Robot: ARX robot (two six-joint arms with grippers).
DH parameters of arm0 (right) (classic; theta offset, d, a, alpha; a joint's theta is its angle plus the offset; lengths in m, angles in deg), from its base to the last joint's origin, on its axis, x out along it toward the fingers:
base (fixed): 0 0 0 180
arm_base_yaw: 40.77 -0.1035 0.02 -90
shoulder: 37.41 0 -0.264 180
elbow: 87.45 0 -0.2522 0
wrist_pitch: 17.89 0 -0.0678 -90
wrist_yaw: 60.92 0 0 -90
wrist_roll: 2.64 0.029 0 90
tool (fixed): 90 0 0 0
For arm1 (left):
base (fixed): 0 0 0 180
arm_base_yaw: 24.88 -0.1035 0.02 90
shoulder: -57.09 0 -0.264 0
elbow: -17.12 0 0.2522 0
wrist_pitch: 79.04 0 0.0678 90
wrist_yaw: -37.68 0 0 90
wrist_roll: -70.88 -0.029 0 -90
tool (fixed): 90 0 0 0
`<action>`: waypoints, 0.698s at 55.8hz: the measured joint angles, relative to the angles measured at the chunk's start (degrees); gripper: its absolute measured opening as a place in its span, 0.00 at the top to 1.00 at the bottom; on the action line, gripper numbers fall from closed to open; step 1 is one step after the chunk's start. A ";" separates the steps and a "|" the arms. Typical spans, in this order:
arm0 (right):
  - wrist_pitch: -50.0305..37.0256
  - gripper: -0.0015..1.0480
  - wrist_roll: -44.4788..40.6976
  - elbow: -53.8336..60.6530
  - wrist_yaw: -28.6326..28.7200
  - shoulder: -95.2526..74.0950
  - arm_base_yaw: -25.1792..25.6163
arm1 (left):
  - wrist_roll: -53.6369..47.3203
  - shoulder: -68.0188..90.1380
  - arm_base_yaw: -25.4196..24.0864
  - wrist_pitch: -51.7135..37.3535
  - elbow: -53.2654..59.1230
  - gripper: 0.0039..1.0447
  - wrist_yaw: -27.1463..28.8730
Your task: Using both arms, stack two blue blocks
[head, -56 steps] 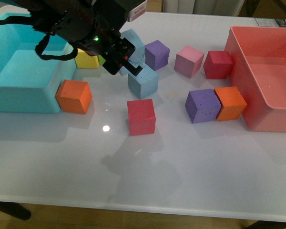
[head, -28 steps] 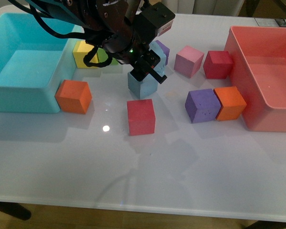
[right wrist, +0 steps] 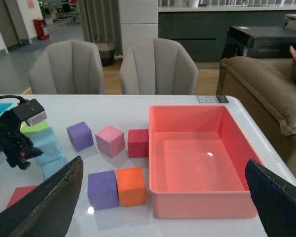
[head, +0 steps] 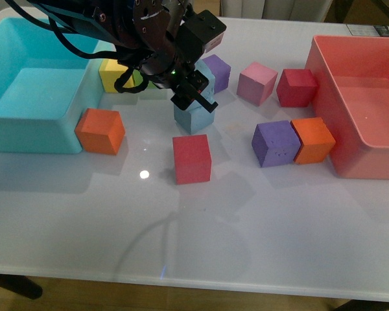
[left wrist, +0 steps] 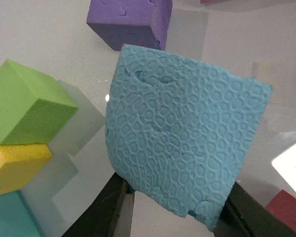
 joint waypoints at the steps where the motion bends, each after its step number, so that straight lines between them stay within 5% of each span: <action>1: 0.00 0.09 0.00 0.00 0.00 0.00 0.00 | -0.02 0.07 0.00 0.00 0.00 0.62 0.00; 18: 0.00 0.09 0.00 0.00 0.00 0.00 0.00 | 0.66 0.37 -0.20 0.50 -0.22 0.07 -1.05; 39: 0.00 0.09 0.04 0.00 0.00 0.00 0.00 | 2.64 0.33 -1.25 1.16 -0.20 0.08 -2.12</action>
